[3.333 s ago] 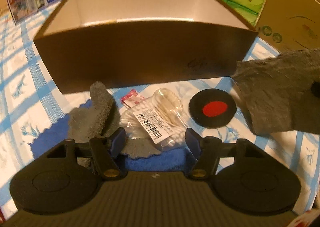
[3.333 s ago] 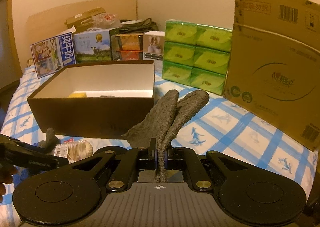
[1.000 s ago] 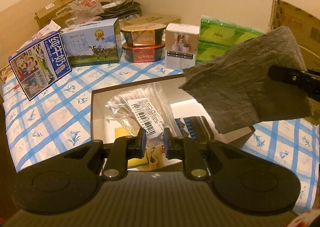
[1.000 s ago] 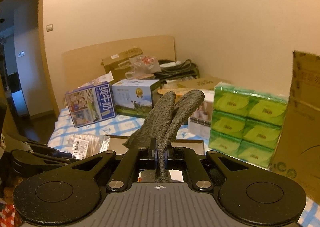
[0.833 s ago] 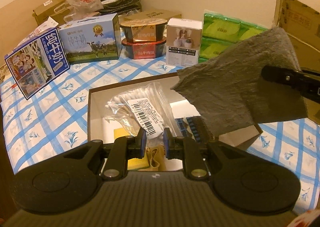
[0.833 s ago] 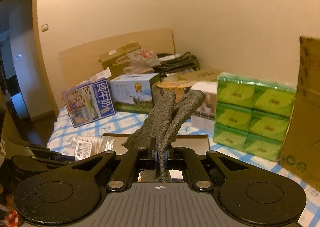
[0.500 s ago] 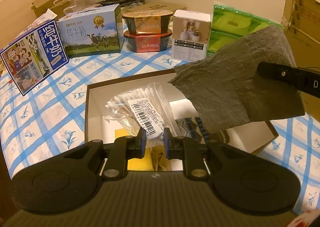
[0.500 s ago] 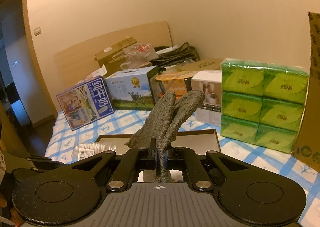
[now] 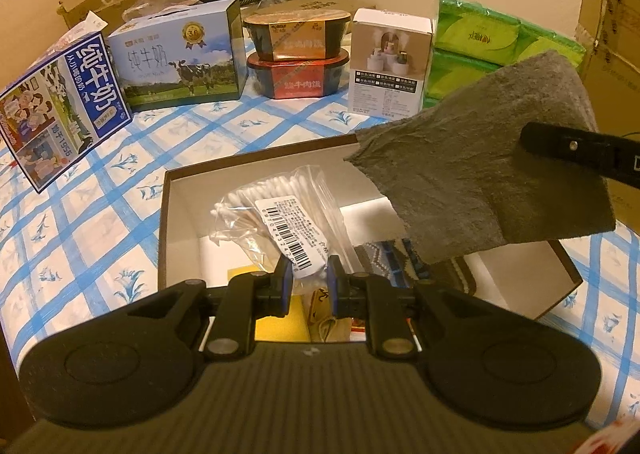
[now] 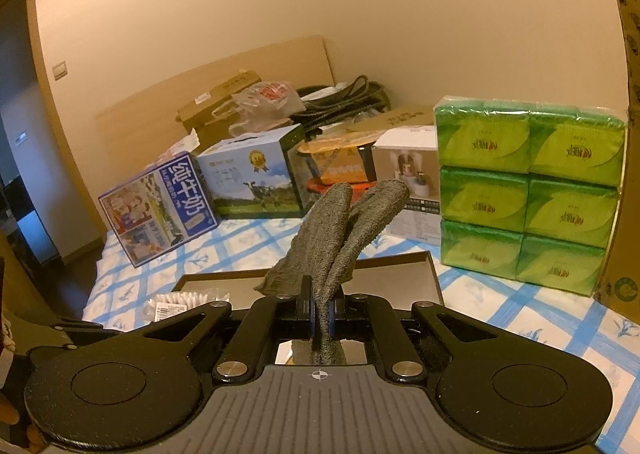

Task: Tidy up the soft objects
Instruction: 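Carry bag and grey cloth over the box and open the left tool, then open the right tool to drop the grey cloth into the box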

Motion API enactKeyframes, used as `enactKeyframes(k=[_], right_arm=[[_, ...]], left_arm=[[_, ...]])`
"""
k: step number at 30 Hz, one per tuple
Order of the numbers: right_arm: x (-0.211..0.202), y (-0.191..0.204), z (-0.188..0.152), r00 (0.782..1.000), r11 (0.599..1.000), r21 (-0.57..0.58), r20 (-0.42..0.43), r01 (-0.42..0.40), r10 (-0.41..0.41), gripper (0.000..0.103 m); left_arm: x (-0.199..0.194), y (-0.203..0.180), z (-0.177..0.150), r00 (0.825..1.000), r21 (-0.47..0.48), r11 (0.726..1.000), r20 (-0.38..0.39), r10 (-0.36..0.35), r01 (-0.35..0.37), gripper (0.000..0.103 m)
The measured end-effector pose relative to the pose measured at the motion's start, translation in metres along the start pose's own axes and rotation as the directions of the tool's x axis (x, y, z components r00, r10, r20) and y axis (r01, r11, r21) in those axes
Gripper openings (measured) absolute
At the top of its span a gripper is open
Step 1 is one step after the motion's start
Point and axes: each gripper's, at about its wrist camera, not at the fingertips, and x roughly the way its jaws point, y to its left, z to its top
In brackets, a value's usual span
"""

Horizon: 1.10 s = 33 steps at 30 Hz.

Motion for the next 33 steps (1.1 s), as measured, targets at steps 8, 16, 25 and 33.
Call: enactKeyframes(k=[8, 16, 25, 33], right_arm=[[0.001, -0.001, 0.000, 1.000, 1.000, 0.006, 0.003, 0.011, -0.011, 0.006], [0.001, -0.007, 0.000, 1.000, 1.000, 0.012, 0.006, 0.022, -0.022, 0.006], [0.002, -0.005, -0.001, 1.000, 1.000, 0.021, -0.004, 0.018, -0.018, 0.006], [0.006, 0.003, 0.002, 1.000, 0.999, 0.031, 0.003, -0.023, 0.023, 0.006]], left_arm=[[0.013, -0.002, 0.005, 1.000, -0.003, 1.000, -0.004, -0.004, 0.004, 0.016], [0.025, 0.003, 0.009, 1.000, -0.021, 0.999, 0.014, 0.028, -0.027, 0.044], [0.027, 0.022, 0.002, 0.999, -0.060, 0.997, -0.026, 0.040, -0.042, 0.044], [0.022, 0.032, -0.003, 0.998, -0.070, 0.996, -0.028, 0.050, -0.051, 0.044]])
